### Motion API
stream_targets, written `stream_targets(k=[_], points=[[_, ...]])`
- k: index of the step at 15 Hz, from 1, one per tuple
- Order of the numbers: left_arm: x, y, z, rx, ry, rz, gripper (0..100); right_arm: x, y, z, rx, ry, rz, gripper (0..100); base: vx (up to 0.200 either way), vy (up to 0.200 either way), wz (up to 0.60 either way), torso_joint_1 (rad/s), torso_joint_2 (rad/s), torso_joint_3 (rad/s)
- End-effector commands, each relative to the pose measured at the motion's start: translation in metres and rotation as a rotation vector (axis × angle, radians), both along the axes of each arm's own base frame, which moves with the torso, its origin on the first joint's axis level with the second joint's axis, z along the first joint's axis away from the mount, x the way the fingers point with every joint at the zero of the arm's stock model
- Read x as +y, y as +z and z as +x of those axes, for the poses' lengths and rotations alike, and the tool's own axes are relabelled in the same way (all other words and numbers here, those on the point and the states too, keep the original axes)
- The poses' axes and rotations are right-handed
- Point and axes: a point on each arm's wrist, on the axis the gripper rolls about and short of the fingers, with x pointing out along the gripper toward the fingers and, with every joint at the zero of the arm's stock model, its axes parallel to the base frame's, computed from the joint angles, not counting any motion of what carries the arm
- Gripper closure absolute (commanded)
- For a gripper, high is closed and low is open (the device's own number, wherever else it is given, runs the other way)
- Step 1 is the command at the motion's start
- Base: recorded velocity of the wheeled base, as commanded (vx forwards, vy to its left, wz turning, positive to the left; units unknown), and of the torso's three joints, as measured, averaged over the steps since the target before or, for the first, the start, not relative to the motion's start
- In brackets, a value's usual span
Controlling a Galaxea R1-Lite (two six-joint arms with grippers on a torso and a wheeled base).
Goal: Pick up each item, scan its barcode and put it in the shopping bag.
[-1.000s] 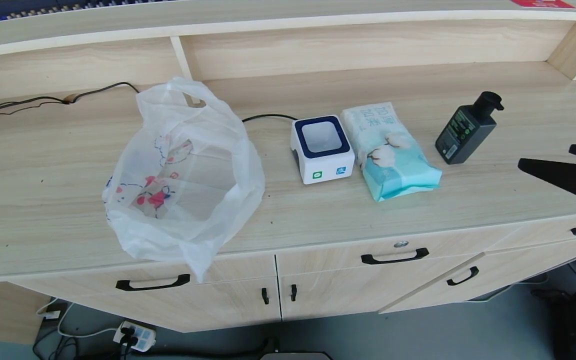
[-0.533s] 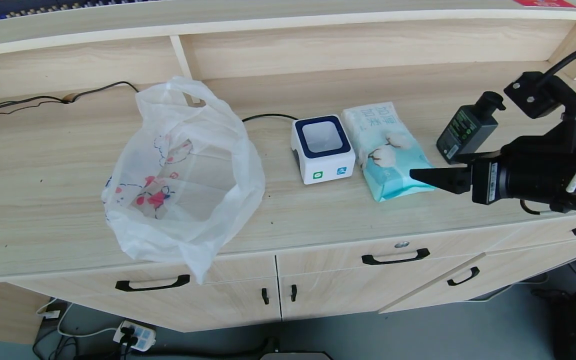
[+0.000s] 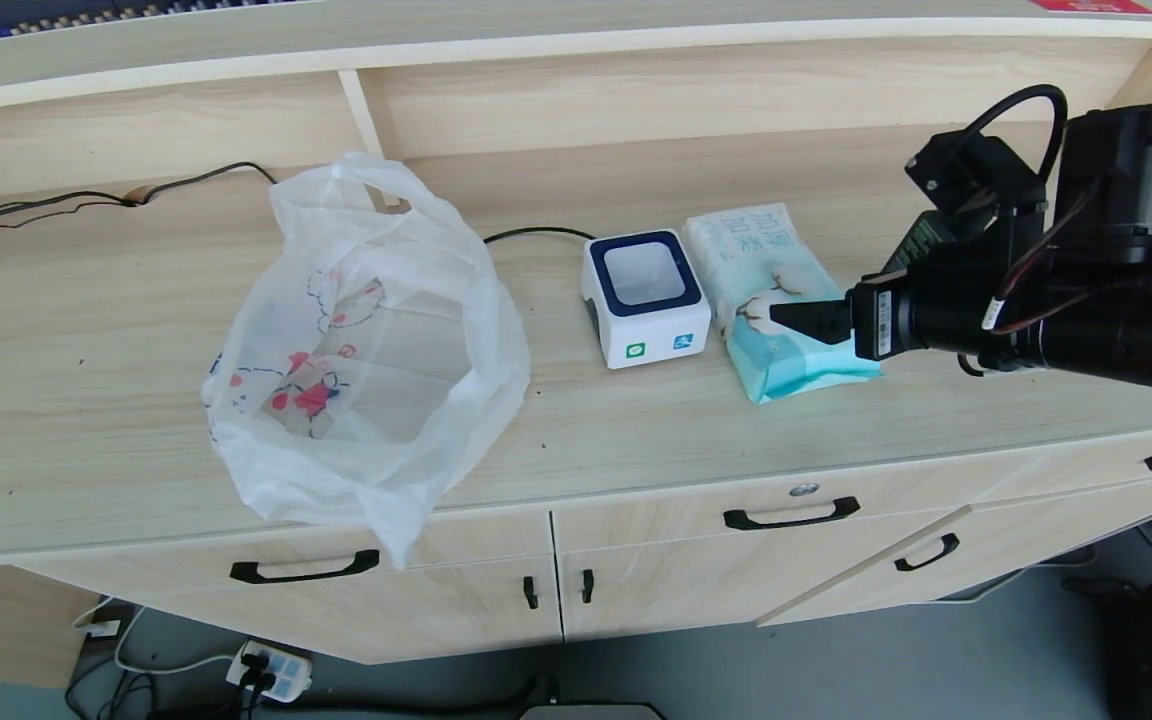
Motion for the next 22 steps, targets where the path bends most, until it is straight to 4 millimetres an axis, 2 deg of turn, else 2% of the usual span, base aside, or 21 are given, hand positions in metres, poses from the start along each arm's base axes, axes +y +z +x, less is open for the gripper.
stream_targets(k=[1, 9, 15, 22], points=[[0.000, 0.000, 0.000, 0.000, 0.000, 0.000, 0, 0.004, -0.002, 0.009, 0.000, 0.005, -0.008, 0, 0.000, 0.000, 0.00, 0.000, 0.00, 0.000], [0.000, 0.000, 0.000, -0.001, 0.000, 0.000, 0, 0.008, -0.020, 0.021, 0.064, 0.029, -0.058, 0, 0.000, 0.000, 0.00, 0.000, 0.00, 0.000], [0.000, 0.000, 0.000, -0.001, 0.000, -0.002, 0, 0.015, -0.020, 0.055, 0.046, 0.017, -0.054, 0, 0.000, 0.000, 0.00, 0.000, 0.00, 0.000], [0.000, 0.000, 0.000, 0.000, 0.000, -0.002, 0, 0.018, -0.031, 0.063, 0.091, -0.011, 0.000, 0, 0.000, 0.000, 0.00, 0.000, 0.00, 0.000]])
